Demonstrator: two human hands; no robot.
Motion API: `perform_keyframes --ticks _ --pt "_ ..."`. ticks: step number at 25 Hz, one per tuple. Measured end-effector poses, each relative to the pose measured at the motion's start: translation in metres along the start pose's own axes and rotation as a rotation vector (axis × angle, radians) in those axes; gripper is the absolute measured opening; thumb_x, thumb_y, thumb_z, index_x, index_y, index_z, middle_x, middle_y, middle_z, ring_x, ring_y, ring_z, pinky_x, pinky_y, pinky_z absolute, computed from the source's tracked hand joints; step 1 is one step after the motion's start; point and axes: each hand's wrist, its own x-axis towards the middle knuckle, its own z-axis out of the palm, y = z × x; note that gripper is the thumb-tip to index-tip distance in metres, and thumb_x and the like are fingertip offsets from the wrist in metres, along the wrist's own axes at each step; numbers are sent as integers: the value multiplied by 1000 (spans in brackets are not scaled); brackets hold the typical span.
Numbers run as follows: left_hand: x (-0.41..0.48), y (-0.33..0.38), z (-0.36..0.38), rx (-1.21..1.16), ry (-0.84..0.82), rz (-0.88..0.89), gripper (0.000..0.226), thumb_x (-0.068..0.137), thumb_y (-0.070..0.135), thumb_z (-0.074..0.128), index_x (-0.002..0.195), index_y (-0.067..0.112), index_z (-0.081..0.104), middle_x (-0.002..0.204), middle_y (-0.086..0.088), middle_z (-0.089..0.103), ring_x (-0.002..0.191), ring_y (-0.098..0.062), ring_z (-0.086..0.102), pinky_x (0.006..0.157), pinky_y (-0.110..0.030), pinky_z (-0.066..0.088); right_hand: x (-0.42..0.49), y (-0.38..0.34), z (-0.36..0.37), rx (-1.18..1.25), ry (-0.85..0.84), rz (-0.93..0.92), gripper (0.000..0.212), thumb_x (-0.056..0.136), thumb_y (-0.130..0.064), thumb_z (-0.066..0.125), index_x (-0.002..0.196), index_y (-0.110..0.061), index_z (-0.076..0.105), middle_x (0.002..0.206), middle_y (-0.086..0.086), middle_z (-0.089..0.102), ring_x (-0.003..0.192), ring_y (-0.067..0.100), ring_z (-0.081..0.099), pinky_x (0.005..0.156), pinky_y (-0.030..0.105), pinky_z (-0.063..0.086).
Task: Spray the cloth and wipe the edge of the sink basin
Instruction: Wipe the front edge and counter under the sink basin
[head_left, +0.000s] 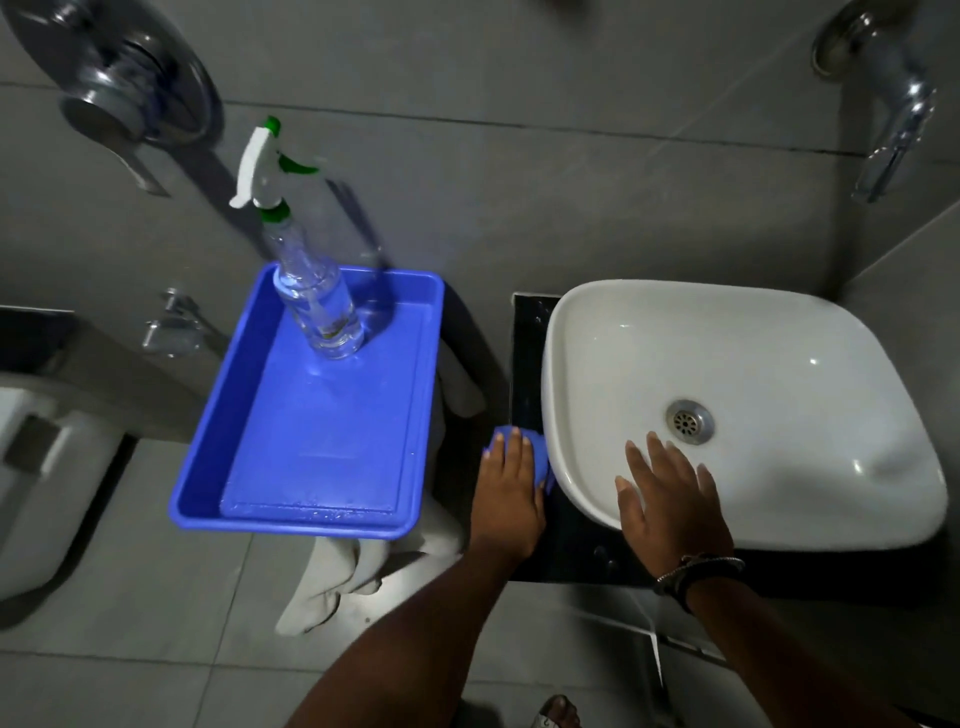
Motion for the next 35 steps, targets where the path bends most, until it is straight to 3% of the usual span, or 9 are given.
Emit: perform_keyframes --ticks 5,12,18,22,29,32,35 --pt "24 -3 -8 -58 -17 -39 61 103 29 38 157 5 21 166 -11 17 155 -29 10 125 -37 4 0 -2 -6 -7 -35 3 51 92 -37 47 139 -17 47 151 13 42 140 32 37 111 57 33" --pt "157 -12 -37 87 -78 10 62 104 28 33 158 4 13 167 -15 8 155 -33 5 126 -41 6 -1 1 -4 7 -47 4 54 92 -43 35 138 -19 47 152 9 40 141 30 36 112 55 33" --pt "236 -23 -48 222 -97 188 61 104 30 33 157 4 17 166 -16 14 155 -33 7 127 -41 5 1 4 0 9 -6 -22 63 94 -50 16 134 -19 53 146 10 49 134 31 46 103 56 43" --pt "262 -26 -48 260 -104 283 62 103 30 37 156 3 20 165 -15 19 154 -31 12 127 -40 5 3 3 2 17 49 -32 66 94 -51 15 130 -17 58 143 10 53 131 32 49 101 55 44" --pt "205 -27 -40 140 -59 324 60 101 25 45 154 4 28 162 -16 28 153 -33 18 126 -39 3 -1 0 3 15 104 -37 62 94 -47 19 128 -15 60 138 10 58 127 34 53 101 55 44" --pt "151 -25 -34 128 -77 269 61 102 29 41 157 7 23 165 -13 22 155 -30 13 127 -41 4 0 0 0 -13 71 -30 57 89 -43 29 127 -15 61 135 10 60 126 34 55 102 55 44" --pt "92 -18 -27 62 -56 201 60 102 27 42 155 6 27 164 -14 24 154 -32 15 126 -44 9 -2 2 3 -8 35 -11 58 89 -44 26 129 -18 58 137 8 59 128 33 51 105 54 40"
